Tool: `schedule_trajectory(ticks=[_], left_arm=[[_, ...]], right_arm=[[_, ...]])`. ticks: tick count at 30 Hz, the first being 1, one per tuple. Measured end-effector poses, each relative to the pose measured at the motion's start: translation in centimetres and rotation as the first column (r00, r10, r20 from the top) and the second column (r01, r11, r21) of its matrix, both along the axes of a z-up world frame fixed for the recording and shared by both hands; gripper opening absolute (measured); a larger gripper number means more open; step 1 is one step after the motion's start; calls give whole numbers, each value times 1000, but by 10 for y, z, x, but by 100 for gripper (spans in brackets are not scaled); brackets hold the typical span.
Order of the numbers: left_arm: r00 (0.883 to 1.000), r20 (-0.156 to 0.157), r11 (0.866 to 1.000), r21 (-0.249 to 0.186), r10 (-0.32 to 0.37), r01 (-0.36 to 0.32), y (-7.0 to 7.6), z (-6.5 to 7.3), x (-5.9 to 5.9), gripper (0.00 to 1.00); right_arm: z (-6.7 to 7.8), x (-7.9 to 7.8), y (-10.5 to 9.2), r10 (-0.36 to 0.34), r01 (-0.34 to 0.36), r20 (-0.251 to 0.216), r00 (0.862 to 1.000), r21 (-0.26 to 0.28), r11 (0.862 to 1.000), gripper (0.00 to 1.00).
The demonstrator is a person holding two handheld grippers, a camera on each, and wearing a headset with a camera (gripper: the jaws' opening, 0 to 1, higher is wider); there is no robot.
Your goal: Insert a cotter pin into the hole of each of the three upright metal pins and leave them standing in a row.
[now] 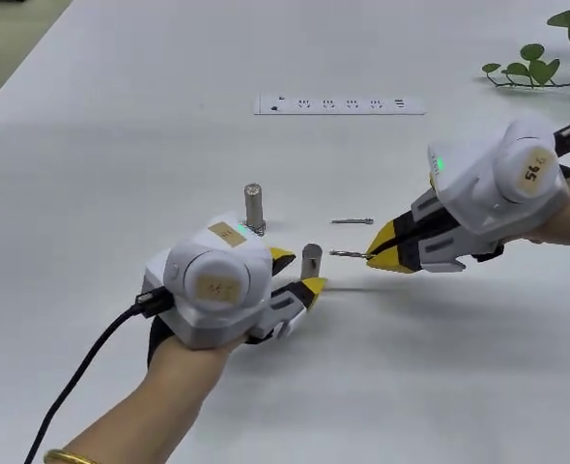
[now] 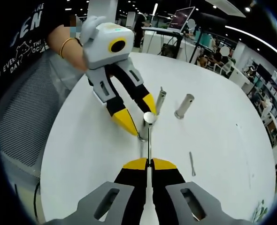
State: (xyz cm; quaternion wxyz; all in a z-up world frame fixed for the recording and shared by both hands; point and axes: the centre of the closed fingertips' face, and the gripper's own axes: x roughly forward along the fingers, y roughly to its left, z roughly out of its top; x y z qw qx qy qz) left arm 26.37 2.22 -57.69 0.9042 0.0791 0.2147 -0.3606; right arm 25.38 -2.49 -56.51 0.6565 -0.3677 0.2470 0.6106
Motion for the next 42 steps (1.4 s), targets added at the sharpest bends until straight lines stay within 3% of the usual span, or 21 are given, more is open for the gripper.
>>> schedule_trajectory(ticks=[10,12,23,42], left_arm=[[1000,-22,1000,15,4,-4,-1,-8,3,20],[999,-44,1000,8,7,-7,-1,-10,2,18],[998,-63,1000,15,8,-7,-2,-15,1,10],[996,-53,997,20,-70,71,-2,-15,2,10]], right_arm=[[-4,2,5,22,-22,3,1000,-8,1000,0],[-5,2,6,24,-24,4,1000,-9,1000,0],[-3,1,9,38,-38,6,999,-9,999,0],[-2,4,8,38,-37,26,999,-36,999,0]])
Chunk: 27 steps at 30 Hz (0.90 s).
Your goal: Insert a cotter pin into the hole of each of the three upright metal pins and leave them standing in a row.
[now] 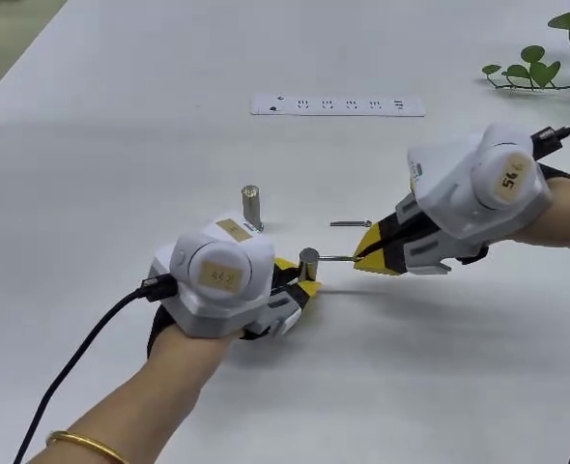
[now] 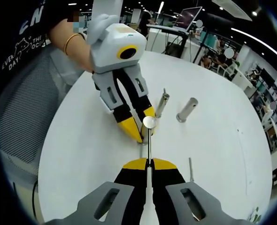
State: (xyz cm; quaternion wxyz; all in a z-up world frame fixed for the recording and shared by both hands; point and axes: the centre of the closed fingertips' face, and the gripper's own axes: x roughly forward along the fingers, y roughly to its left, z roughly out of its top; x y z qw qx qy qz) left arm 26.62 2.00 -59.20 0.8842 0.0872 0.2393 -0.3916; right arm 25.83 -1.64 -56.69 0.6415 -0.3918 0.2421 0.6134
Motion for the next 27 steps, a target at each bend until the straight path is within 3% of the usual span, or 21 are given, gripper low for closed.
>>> schedule_trajectory(ticks=[27], left_arm=[[1000,9,1000,-19,11,-11,-1,0,-1,10]], right_arm=[[2,-5,27,-19,20,-11,1000,28,999,0]])
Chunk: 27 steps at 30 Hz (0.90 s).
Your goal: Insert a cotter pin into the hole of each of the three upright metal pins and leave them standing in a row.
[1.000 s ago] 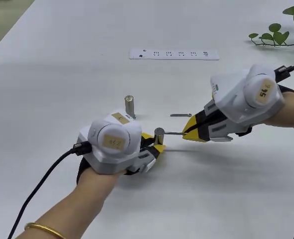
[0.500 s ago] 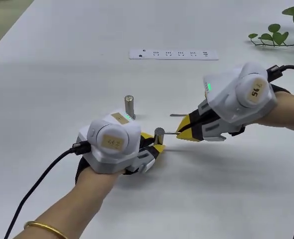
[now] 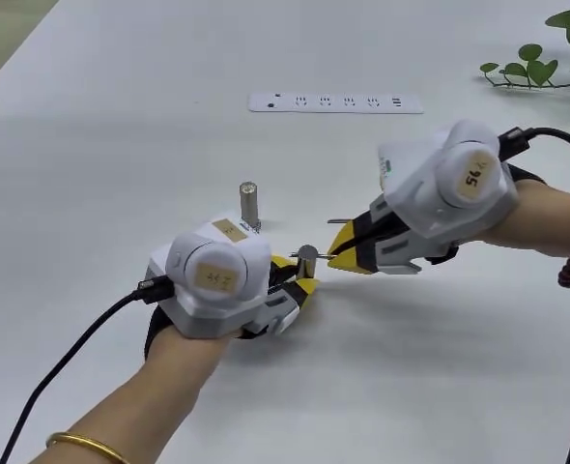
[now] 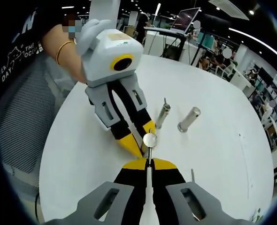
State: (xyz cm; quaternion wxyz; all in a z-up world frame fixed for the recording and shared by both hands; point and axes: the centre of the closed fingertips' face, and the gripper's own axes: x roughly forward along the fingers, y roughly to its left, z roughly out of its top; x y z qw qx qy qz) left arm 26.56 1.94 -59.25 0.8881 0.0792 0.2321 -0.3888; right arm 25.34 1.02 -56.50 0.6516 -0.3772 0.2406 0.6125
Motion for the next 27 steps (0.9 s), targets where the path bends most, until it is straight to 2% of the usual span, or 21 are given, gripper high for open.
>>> schedule_trajectory(ticks=[5,17,20,22,23,27], left_arm=[[1000,-2,1000,-3,1,-1,0,0,0,10],[1000,4,1000,-19,18,-18,0,0,-1,10],[1000,5,1000,-18,22,-22,0,0,-1,10],[1000,6,1000,-17,24,-24,0,0,0,10],[1000,6,1000,-17,24,-24,0,0,-1,10],[1000,6,999,-17,27,-27,0,0,-1,10]], right_arm=[[0,1,2,11,-11,20,1000,-10,1000,0],[-1,5,7,6,-6,47,999,7,1000,0],[-1,6,6,-13,13,43,999,12,1000,0],[1,5,3,-25,25,34,999,19,1000,4],[2,6,2,-69,69,6,998,36,997,6],[7,5,-2,-100,101,-20,995,72,992,5]])
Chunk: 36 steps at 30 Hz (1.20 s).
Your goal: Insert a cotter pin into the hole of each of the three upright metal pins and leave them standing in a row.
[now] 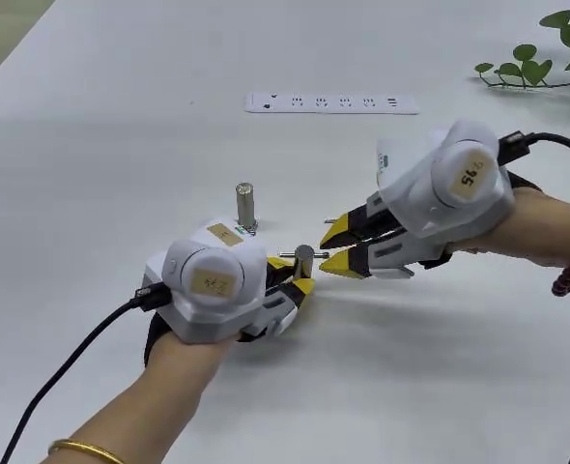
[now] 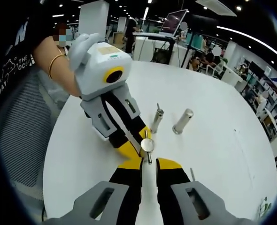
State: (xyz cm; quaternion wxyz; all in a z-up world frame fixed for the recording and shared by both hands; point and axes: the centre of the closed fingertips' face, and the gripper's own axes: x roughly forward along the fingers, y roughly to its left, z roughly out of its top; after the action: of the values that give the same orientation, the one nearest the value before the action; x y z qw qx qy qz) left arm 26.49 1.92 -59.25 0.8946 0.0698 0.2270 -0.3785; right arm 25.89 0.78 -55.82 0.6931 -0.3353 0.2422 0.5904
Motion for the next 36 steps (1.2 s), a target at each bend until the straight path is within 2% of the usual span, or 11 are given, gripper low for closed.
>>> schedule_trajectory(ticks=[4,8,15,26,30,33,36], left_arm=[[1000,-1,1000,-1,3,-3,0,0,0,10],[1000,3,1000,0,3,-3,0,0,0,10],[1000,0,1000,-7,11,-11,0,-1,1,10],[1000,-2,1000,-4,11,-11,0,-1,0,10],[1000,-14,1000,-1,16,-16,0,-1,0,10],[999,-44,999,-12,32,-33,1,-3,-1,11],[996,-76,999,2,45,-45,6,-7,-5,14]], right_arm=[[-1,-3,-4,-13,13,0,1000,-18,1000,2],[0,-3,-3,-30,30,-12,999,-5,1000,0],[0,-8,2,-12,11,-19,1000,-10,1000,0],[-1,-7,3,-8,8,-14,1000,-18,1000,0],[-1,-6,2,-12,11,-18,1000,-11,1000,1],[0,-5,0,-20,20,-21,1000,-8,1000,5],[4,-6,1,-36,37,-40,999,16,999,7]])
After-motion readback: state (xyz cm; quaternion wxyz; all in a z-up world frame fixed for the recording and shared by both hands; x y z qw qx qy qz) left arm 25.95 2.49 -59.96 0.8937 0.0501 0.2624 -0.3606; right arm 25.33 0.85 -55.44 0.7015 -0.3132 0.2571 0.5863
